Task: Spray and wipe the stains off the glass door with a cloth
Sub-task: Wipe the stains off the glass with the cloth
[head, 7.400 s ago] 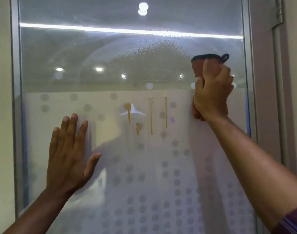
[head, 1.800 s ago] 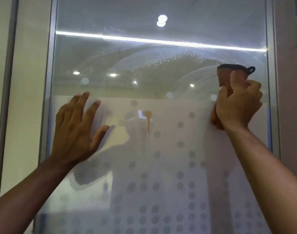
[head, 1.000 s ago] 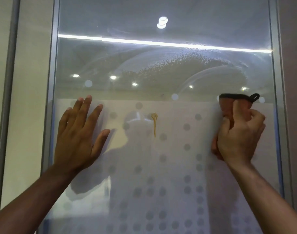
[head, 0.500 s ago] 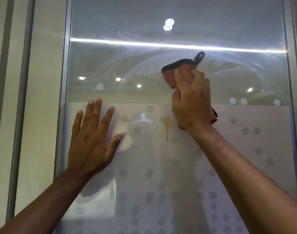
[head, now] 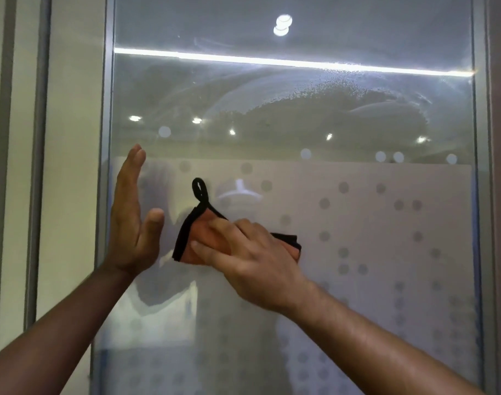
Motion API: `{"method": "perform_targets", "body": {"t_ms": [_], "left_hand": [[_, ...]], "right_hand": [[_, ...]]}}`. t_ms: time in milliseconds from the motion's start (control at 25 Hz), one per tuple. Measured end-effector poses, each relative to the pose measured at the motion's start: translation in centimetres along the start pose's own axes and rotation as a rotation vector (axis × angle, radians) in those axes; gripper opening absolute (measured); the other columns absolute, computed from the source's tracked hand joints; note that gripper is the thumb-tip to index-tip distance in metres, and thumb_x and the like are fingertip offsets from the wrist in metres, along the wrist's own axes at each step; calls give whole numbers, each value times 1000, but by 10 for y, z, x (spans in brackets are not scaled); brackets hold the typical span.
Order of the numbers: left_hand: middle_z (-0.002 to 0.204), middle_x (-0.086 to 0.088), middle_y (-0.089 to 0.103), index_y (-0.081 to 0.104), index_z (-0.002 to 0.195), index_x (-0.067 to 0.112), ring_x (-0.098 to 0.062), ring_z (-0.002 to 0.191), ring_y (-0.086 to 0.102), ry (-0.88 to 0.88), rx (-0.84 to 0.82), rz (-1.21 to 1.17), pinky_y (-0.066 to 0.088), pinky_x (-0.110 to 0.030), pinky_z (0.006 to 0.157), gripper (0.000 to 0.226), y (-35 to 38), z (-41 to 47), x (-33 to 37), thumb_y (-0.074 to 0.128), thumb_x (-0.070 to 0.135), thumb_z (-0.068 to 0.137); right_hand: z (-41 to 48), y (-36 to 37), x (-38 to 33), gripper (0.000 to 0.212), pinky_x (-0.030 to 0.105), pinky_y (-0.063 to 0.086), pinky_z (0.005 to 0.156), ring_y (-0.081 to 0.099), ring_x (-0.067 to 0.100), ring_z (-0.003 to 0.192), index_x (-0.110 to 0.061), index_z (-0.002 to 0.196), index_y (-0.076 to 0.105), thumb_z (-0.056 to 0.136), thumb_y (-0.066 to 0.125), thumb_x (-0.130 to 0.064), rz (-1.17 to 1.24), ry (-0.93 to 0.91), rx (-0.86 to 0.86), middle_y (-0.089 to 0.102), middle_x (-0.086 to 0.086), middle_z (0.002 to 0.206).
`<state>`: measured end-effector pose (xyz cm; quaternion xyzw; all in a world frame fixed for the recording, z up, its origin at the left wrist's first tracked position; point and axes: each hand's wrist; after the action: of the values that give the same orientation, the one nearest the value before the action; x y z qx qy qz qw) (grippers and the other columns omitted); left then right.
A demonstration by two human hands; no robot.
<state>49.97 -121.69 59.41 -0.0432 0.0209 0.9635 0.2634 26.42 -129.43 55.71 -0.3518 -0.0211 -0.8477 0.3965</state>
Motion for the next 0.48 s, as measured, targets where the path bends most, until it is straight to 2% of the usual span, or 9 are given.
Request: {"method": "perform_targets", "body": {"t_ms": [40,80,120,160,200,240,320,400,480], "left_hand": [[176,-27,24,23,164,-10,-33,167,25,6,-16,13,23,-40,136,106,-1,0,0,31,77,105],[176,-26,23,24,164,-10,-29,168,24,12,-39,35,23,-40,136,105,-2,0,0,32,76,105],[177,-24,23,24,165,-7,-25,168,23,15,-62,58,24,-43,136,104,-2,-1,-1,32,76,105],[178,-22,21,24,167,-3,-25,168,22,19,-77,82,24,-48,136,101,-2,-1,-2,33,76,104],[180,-20,19,24,169,4,-28,168,21,24,-86,106,25,-55,135,97,-2,-1,-3,33,75,104],[180,-18,17,25,170,9,-32,168,20,23,-90,131,24,-60,134,93,-2,0,-4,33,75,104],[181,-17,15,27,169,7,-33,169,17,-5,-101,191,21,-61,134,93,-3,1,-4,31,74,105],[180,-20,19,31,166,2,-37,168,18,1,-103,304,20,-60,134,90,-8,1,-5,29,70,107],[178,-23,24,35,165,1,-41,166,22,39,-88,433,22,-58,134,87,-14,-4,-10,29,67,108]], "right_hand": [[-3,-7,0,34,44,51,88,60,31,110,-27,142,66,108,61,-26,47,49,24,65,10,140],[-4,-16,2,33,41,52,92,63,23,109,-28,139,67,107,61,-36,140,180,59,69,0,133],[-8,-26,8,33,34,53,97,65,12,110,-28,135,68,106,61,-41,267,304,100,71,-13,126],[-12,-40,16,33,26,51,102,64,4,115,-27,135,69,105,61,-37,328,418,153,69,-19,127],[-15,-54,27,38,26,49,107,62,9,122,-23,140,68,103,59,-25,271,472,240,66,-11,134],[-21,-66,42,47,35,50,108,61,23,126,-20,145,65,98,58,-17,251,548,331,62,5,138],[-35,-87,83,56,47,52,107,60,39,122,-20,149,59,93,59,-14,160,760,513,54,21,137],[-42,-105,126,57,46,52,107,59,37,122,-21,152,56,95,59,-20,66,957,615,52,21,136],[-51,-118,160,55,44,51,107,57,36,123,-24,153,53,98,55,-27,22,1100,590,49,19,139]]}}
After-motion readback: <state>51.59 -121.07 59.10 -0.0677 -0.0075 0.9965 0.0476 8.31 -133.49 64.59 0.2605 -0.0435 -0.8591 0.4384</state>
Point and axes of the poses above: each hand's wrist, its own z-axis towards the middle knuckle, its own y-axis out of the palm, x = y × z
